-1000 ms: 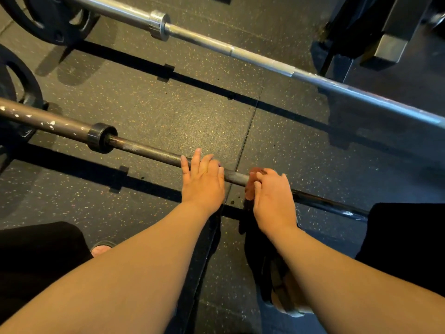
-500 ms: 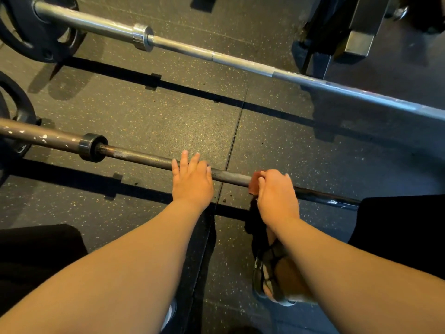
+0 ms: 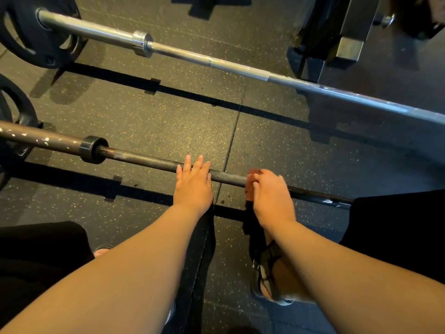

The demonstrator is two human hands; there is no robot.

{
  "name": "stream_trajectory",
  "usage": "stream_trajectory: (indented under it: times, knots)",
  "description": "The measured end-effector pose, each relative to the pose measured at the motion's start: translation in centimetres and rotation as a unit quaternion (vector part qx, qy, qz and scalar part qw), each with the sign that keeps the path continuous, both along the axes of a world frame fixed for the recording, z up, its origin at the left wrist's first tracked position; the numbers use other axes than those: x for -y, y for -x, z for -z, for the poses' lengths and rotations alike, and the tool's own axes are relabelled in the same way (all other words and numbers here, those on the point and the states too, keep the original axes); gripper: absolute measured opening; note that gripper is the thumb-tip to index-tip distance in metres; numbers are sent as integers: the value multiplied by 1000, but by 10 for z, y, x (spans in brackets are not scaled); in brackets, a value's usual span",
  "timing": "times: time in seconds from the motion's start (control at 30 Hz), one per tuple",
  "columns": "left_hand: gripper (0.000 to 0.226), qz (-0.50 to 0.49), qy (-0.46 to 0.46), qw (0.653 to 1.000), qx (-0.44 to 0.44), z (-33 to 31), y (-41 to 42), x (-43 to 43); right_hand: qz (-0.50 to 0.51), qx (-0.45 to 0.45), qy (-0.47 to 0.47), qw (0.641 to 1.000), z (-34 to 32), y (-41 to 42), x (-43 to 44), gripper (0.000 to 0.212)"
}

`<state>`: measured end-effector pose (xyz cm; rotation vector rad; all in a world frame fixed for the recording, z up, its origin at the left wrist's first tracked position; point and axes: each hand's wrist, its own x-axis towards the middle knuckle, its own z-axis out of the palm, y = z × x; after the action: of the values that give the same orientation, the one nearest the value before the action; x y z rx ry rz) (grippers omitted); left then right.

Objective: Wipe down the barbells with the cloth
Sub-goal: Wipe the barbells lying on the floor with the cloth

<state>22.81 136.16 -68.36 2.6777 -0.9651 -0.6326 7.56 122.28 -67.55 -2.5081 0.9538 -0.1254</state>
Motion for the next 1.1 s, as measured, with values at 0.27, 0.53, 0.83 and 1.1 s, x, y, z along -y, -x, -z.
stream_trajectory:
  times: [0.27, 0.53, 0.83, 1.1]
  knots:
    - [49, -9, 27, 1000, 13, 2, 0, 0, 106, -44, -3, 993, 21, -38, -22, 36]
    - [48, -5, 58, 998, 22, 7, -3, -3, -32, -28, 27, 999, 30, -32, -15, 41]
    - [46, -24, 80, 996, 26, 12, -3, 0, -72, 11, 5, 997, 30, -73, -49, 50]
    - [45, -36, 86, 995, 39, 16, 2, 2, 100, -1, 14, 995, 24, -39, -16, 39]
